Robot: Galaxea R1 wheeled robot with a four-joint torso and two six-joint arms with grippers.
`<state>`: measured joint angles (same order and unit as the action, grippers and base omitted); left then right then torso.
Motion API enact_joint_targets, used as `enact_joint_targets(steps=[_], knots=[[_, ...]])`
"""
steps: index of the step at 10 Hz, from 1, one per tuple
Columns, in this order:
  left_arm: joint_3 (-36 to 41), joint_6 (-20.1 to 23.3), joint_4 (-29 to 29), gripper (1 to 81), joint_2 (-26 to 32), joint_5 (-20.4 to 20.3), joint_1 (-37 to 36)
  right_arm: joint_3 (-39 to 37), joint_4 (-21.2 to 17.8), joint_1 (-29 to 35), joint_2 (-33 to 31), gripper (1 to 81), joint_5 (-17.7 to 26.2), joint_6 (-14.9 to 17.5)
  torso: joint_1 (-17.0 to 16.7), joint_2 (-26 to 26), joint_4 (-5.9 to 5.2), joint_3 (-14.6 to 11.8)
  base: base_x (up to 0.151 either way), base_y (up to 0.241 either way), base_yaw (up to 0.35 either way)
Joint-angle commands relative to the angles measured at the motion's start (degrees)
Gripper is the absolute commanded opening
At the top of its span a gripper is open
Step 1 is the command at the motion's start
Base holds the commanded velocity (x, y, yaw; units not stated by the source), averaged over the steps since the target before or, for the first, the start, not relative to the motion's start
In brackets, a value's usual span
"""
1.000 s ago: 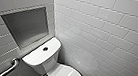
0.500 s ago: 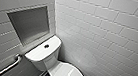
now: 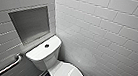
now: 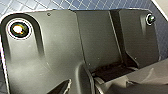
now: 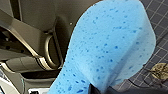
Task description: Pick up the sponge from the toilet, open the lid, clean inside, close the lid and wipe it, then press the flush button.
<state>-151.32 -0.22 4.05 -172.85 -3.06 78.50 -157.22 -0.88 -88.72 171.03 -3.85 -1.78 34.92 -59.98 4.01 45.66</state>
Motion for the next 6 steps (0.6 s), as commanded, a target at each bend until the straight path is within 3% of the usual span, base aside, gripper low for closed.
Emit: enact_joint_targets(steps=[1, 5, 6], knots=[[0.58, 0.22, 0.44, 81.1, 0.22, 4.03, -0.49, 2.1, -0.44, -0.8, -2.51, 1.0, 4.47, -0.59, 3.67, -5.71, 0.0, 0.0, 0.0, 0.0, 0.0], [1.11, 0.3, 0.44, 81.1, 0.31, 3.5, -0.66, 14.14, -4.13, -0.45, -10.34, 1.0, 3.68, -1.65, 6.88, -10.98, 0.0, 0.0, 0.0, 0.0, 0.0], [1.2, 0.22, 0.44, 81.1, 0.31, 3.41, -0.75, 15.11, -3.96, -0.37, -10.86, 1.0, 3.59, -1.65, 8.24, -13.18, 1.31, 0.0, 0.0, 0.0, 0.0]])
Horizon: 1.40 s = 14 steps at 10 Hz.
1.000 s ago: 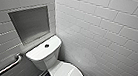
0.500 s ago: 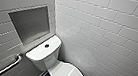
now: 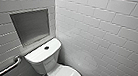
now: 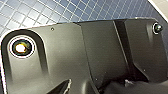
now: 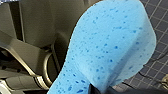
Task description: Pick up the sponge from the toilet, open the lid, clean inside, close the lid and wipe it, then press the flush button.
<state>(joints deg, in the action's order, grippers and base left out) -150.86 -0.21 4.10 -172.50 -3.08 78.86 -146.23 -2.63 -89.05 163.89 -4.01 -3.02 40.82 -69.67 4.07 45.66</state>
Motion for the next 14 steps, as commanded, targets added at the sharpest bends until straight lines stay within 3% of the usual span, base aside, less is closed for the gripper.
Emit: enact_joint_targets(steps=[1, 3, 4, 5, 6, 7, 9, 12, 14], knots=[[0.74, 0.21, 0.39, 81.1, 0.04, 3.44, -1.03, 4.12, -2.29, 0.14, -3.63, 1.0, 3.57, -0.32, 3.6, -5.6, 5.33, 0.0, 0.0, 0.0, 0.0], [0.74, 0.21, 0.39, 81.1, 0.04, 3.44, -1.12, 4.03, -2.03, 0.23, -3.54, 1.0, 3.57, -0.23, 5.53, -8.74, 7.13, 0.0, 0.0, 0.0, 0.0], [0.74, 0.21, 0.39, 81.1, -0.04, 3.44, -1.12, 3.95, -1.77, 0.14, -3.55, 1.0, 3.48, -0.23, 2.97, -4.83, 7.31, 0.0, 0.0, 0.0, 0.0], [0.74, 0.21, 0.39, 81.1, -0.04, 3.44, -1.12, 3.94, -1.59, 0.23, -3.63, 1.0, 3.48, -0.23, 4.22, -6.84, 5.27, 0.0, 0.0, 0.0, 0.0], [1.17, 0.21, 0.39, 81.1, 0.13, 3.44, -1.12, 3.94, -1.5, 0.23, -3.63, 1.0, 3.48, -0.23, 4.96, -8.02, 6.71, -0.02, 0.0, 0.0, 0.0], [2.22, 0.12, 0.04, 81.1, 0.57, 3.44, -1.64, 3.94, -1.5, 0.23, -3.63, 1.0, 3.48, -0.23, 5.24, -8.42, 7.32, -0.02, 0.0, 0.0, 0.0], [5.92, -0.58, -0.67, 81.1, 2.68, 4.14, -3.93, 4.12, -1.59, 0.4, -3.54, 1.0, 3.48, -0.23, 5.44, -8.74, 7.45, -0.02, 0.0, 0.0, 0.0], [10.05, -0.94, -3.91, 81.1, 3.91, 13.51, -10.24, 4.03, -1.67, 0.58, -3.28, 1.0, 3.48, -0.23, 5.44, -8.77, 7.45, -0.02, 0.0, 0.0, 0.0], [10.93, -0.94, -4.71, 81.1, 3.91, 15.56, -13.07, 4.03, -1.67, 0.76, -3.1, 1.0, 3.4, -0.23, 5.46, -8.77, 7.45, -0.02, 0.0, 0.0, 0.0]])
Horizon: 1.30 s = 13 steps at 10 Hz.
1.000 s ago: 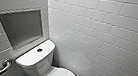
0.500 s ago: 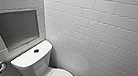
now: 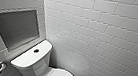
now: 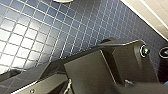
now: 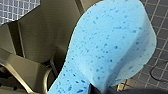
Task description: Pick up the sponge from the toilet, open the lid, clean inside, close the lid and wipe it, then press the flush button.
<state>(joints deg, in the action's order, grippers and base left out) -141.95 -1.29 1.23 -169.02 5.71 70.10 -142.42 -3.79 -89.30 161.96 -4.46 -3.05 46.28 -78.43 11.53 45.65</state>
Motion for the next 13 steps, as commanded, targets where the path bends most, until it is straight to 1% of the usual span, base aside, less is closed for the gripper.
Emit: enact_joint_targets(steps=[1, 2, 5, 6, 8, 9, 13], knots=[[2.37, 0.15, -1.93, 81.1, 0.44, 6.78, -5.62, 0.14, -0.52, 1.09, -1.18, 1.0, 3.93, -0.2, 0.0, 0.0, 0.0, 0.0, 0.0, 0.0, 0.0], [2.99, 0.15, -2.11, 81.1, 0.44, 6.86, -6.84, 0.14, -0.52, 1.26, -1.18, 1.0, 3.85, -0.2, 0.0, 0.0, 0.0, 0.0, 0.0, 0.0, 0.0], [6.4, 0.15, -5.79, 81.1, 1.05, 6.86, -10.54, 0.14, -0.87, 1.44, -1.09, 1.0, 3.85, -0.21, 0.0, 0.0, 0.0, 0.0, 0.0, 0.0, 0.0], [8.25, 0.06, -6.41, 81.1, 1.4, 6.86, -11.34, 0.14, -0.86, 1.53, -1.09, 1.0, 3.85, -0.2, 3.69, -5.73, 0.0, 0.0, 0.0, 0.0, 0.0], [10.19, 0.15, -7.64, 81.1, 2.72, 7.04, -12.91, 0.14, -0.69, 1.53, -1.09, 1.0, 3.85, -0.2, 4.02, -6.23, 0.0, 0.0, 0.0, 0.0, 0.0], [10.28, 0.15, -8.17, 81.1, 2.98, 7.04, -13.53, 0.23, -0.69, 1.53, -1.0, 1.0, 3.85, -0.2, 4.85, -7.54, 0.0, 0.0, 0.0, 0.0, 0.0], [10.11, 0.06, -8.88, 81.1, 3.86, 7.12, -15.73, 0.22, -0.69, 1.53, -1.09, 1.0, 3.85, -0.2, 10.04, -15.91, 0.0, 0.0, 0.0, 0.0, 0.0]])
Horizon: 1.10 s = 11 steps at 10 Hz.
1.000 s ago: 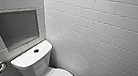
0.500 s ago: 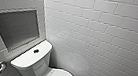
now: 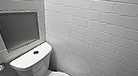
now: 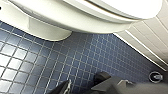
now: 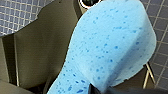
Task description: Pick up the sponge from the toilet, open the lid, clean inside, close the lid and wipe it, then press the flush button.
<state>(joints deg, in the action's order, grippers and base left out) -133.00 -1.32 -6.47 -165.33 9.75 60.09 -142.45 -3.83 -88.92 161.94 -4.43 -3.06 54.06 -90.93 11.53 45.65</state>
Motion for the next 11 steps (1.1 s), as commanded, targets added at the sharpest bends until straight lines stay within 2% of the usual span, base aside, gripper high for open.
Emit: enact_joint_targets(steps=[1, 2, 4, 5, 6, 7, 8, 11], knots=[[1.07, 0.09, -1.26, 81.1, 0.17, 2.99, -5.73, 0.16, -0.83, 1.15, -0.98, 1.0, 3.02, -0.19, 3.61, -5.6, 0.0, 0.0, 0.0, 0.0, 0.0], [1.07, 0.17, -1.17, 81.1, 0.17, 2.99, -5.73, 0.16, -0.92, 1.15, -1.07, 1.0, 2.85, -0.19, 1.23, -1.94, 0.0, 0.0, 0.0, 0.0, 0.0], [1.24, 0.17, -1.09, 81.1, 0.17, 2.99, -5.98, 0.08, -0.92, 1.15, -1.15, 1.0, 2.84, -0.19, 2.12, -3.45, 0.02, 5.53, 0.0, 0.0, 0.0], [1.42, 0.17, -1.0, 81.1, -0.01, 3.08, -6.42, 0.16, -0.92, 1.15, -1.07, 1.0, 2.84, -0.19, 2.34, -3.89, 0.02, 6.2, 0.0, 0.0, 0.0], [2.04, 0.17, -1.08, 81.1, -0.01, 3.08, -6.95, 0.16, -0.92, 1.24, -1.07, 1.0, 2.84, -0.19, 2.49, -4.11, 0.02, 4.66, 0.0, 0.0, 0.0], [2.47, 0.09, -1.17, 81.1, -0.01, 3.68, -7.92, 0.16, -0.83, 1.33, -1.07, 1.0, 2.84, -0.19, 2.54, -4.13, 0.02, 4.24, 0.0, 0.0, 0.0], [2.74, 0.09, -1.78, 81.1, -0.01, 5.35, -9.23, 0.16, -0.83, 1.33, -1.07, 1.0, 2.84, -0.19, 2.62, -4.13, 0.02, 5.29, 0.0, 0.0, 0.0], [3.88, 0.17, -6.88, 81.1, 0.43, 6.95, -11.79, 0.07, -0.65, 1.33, -0.98, 1.0, 2.84, -0.19, 2.65, -4.15, 0.02, 5.94, 0.0, 0.0, 0.0]])
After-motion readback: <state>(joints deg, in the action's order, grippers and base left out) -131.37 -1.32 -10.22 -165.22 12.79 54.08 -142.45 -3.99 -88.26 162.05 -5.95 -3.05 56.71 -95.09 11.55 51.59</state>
